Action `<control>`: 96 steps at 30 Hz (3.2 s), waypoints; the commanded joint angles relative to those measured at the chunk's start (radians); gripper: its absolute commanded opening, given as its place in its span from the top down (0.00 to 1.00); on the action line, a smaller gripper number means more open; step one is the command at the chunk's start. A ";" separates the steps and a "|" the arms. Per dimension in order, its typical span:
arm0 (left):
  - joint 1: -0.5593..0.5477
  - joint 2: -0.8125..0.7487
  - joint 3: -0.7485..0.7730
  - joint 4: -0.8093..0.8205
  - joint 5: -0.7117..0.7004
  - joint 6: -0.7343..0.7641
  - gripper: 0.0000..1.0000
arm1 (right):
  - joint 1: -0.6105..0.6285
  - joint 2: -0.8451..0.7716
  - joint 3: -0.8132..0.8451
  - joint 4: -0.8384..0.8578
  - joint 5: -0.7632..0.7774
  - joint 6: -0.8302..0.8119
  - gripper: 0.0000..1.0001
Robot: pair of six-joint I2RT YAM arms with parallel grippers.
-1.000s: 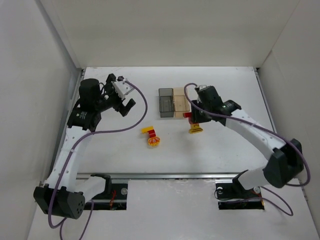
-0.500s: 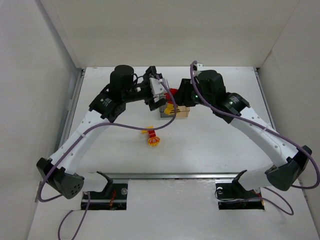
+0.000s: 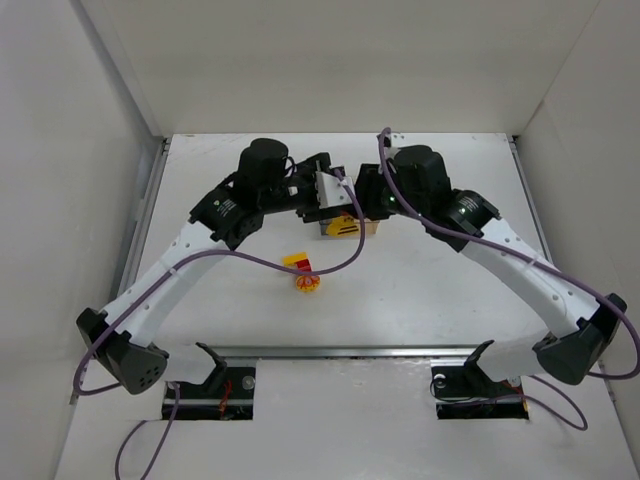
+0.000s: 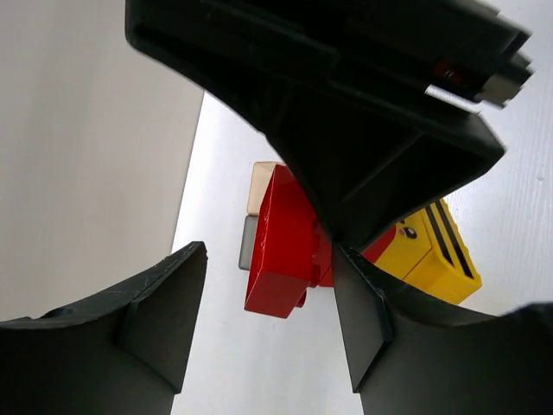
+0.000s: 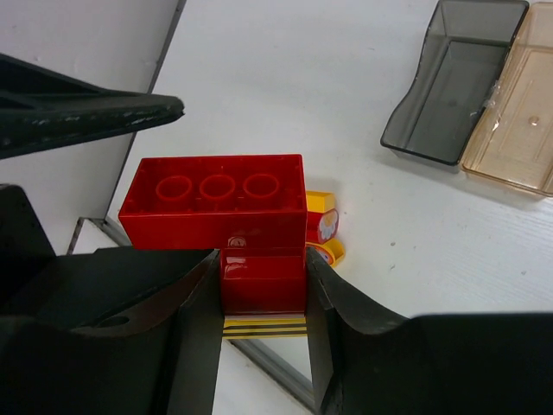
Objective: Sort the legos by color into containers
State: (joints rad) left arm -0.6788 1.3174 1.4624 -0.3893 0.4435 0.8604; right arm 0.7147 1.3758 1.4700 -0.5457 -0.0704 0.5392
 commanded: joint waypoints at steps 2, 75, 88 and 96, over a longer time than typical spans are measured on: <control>-0.002 0.006 0.067 -0.048 -0.017 0.026 0.46 | 0.012 -0.063 -0.010 0.067 -0.011 0.004 1.00; 0.056 0.593 0.405 0.089 -0.013 -0.557 0.36 | -0.363 -0.198 -0.146 -0.224 0.132 -0.105 1.00; -0.100 0.273 0.188 0.109 0.310 -0.711 0.00 | -0.270 -0.336 -0.220 0.044 0.110 0.125 1.00; -0.191 0.263 0.164 0.099 0.033 -0.752 0.00 | -0.170 -0.379 -0.220 0.023 0.221 0.220 1.00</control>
State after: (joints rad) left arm -0.8471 1.5906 1.6295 -0.2905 0.5907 0.1314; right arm 0.5323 1.0428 1.2430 -0.5854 0.1062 0.6849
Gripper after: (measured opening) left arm 0.997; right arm 0.427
